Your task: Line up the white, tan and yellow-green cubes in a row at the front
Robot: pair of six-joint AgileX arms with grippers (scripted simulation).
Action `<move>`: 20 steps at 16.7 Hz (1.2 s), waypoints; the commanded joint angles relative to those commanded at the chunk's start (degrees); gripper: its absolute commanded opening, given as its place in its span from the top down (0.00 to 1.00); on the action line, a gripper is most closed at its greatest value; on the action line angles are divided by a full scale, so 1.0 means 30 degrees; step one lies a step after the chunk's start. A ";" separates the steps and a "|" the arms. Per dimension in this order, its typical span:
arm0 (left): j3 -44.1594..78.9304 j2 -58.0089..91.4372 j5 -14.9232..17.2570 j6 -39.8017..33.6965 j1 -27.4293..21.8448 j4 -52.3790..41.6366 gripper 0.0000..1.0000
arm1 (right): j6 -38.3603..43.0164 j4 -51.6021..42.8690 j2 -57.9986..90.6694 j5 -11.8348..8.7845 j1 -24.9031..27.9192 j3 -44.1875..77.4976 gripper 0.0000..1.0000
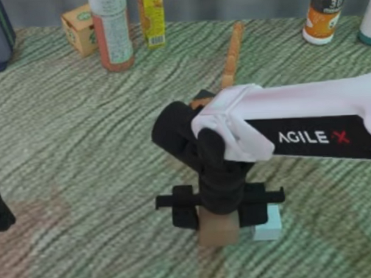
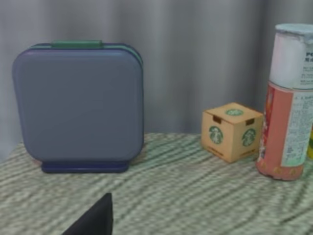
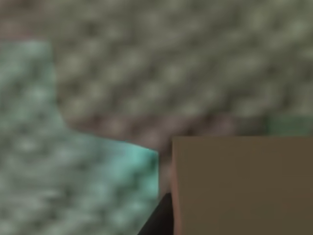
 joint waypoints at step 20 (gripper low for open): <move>0.0000 0.0000 0.0000 0.0000 0.0000 0.0000 0.00 | 0.0000 0.0000 0.0000 0.0000 0.0000 0.0000 0.00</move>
